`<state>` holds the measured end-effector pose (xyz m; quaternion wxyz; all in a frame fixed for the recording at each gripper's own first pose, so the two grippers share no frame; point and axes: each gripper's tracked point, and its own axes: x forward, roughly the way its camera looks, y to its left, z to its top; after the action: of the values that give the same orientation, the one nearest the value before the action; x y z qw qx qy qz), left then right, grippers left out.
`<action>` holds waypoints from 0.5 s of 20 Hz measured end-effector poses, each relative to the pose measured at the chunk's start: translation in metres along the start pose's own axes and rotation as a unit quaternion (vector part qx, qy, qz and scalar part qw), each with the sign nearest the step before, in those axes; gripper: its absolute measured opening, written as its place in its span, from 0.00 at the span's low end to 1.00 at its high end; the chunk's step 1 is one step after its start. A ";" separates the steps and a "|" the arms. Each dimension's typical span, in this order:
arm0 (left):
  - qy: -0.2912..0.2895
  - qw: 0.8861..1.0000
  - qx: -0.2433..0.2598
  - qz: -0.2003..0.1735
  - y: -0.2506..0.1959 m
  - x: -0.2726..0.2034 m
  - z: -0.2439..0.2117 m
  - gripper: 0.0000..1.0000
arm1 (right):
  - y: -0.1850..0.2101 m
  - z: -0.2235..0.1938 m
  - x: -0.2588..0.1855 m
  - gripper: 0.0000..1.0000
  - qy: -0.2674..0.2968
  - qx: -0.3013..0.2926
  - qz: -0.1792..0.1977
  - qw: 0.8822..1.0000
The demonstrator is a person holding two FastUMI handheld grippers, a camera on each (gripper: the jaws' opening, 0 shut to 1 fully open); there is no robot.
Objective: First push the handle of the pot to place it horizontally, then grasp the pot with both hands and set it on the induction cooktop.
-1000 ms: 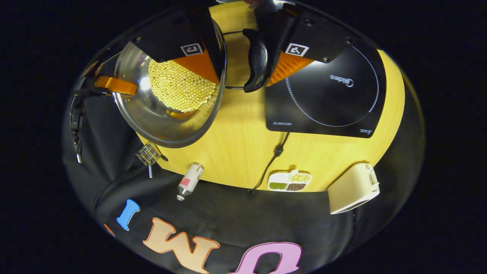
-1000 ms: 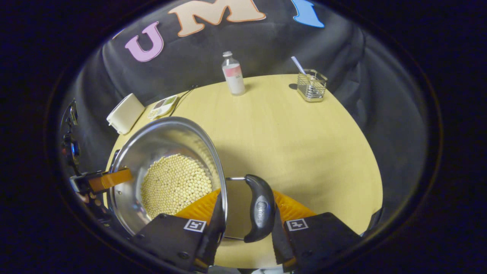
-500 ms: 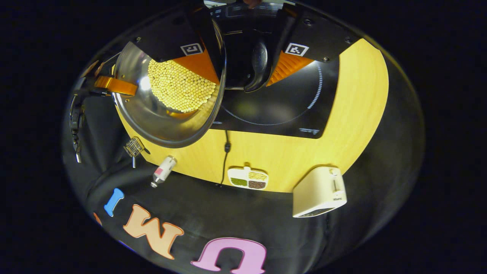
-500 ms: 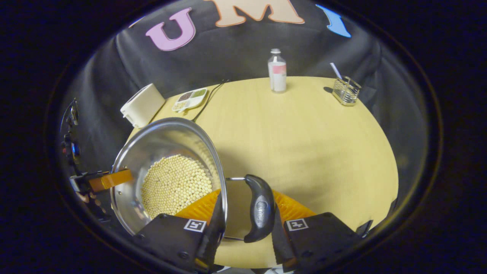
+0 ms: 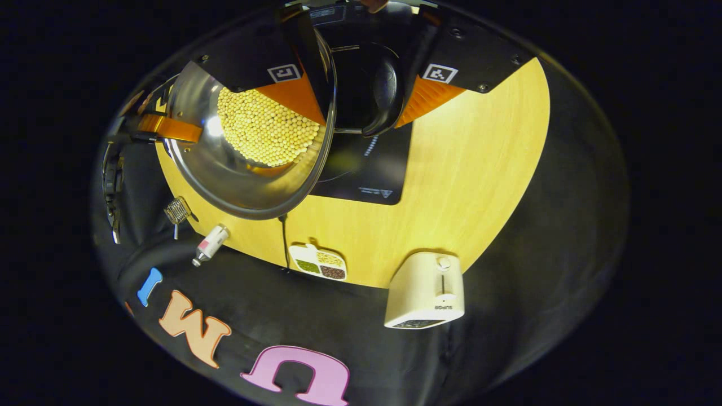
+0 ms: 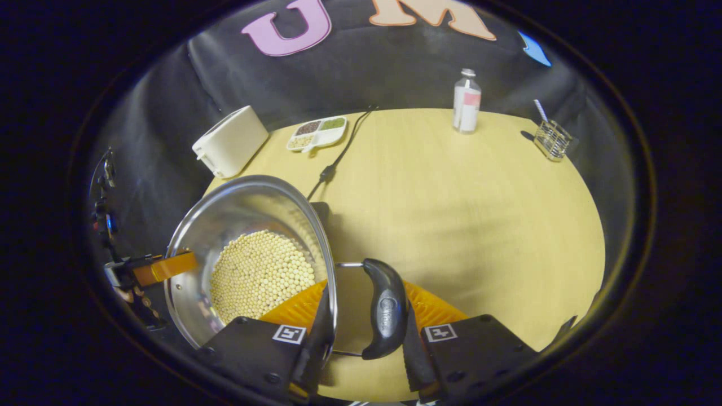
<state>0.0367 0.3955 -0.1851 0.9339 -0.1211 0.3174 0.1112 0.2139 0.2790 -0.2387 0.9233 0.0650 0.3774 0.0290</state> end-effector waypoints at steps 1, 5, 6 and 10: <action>0.002 1.000 0.001 0.002 0.007 0.001 0.000 0.65 | 0.007 0.000 0.003 0.61 0.000 0.000 0.000 1.000; -0.009 1.000 0.010 0.010 0.027 0.000 0.009 0.65 | 0.028 0.001 0.011 0.61 -0.001 0.003 0.003 1.000; -0.009 1.000 0.011 0.009 0.029 0.000 0.010 0.64 | 0.031 0.001 0.013 0.61 -0.001 0.004 0.003 1.000; -0.012 1.000 0.012 0.003 0.032 0.001 0.011 0.64 | 0.034 0.001 0.012 0.61 -0.003 0.007 0.002 1.000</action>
<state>0.0345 0.4288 -0.1825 0.9386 -0.1077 0.3079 0.1121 0.2227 0.3137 -0.2415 0.9237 0.0727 0.3750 0.0283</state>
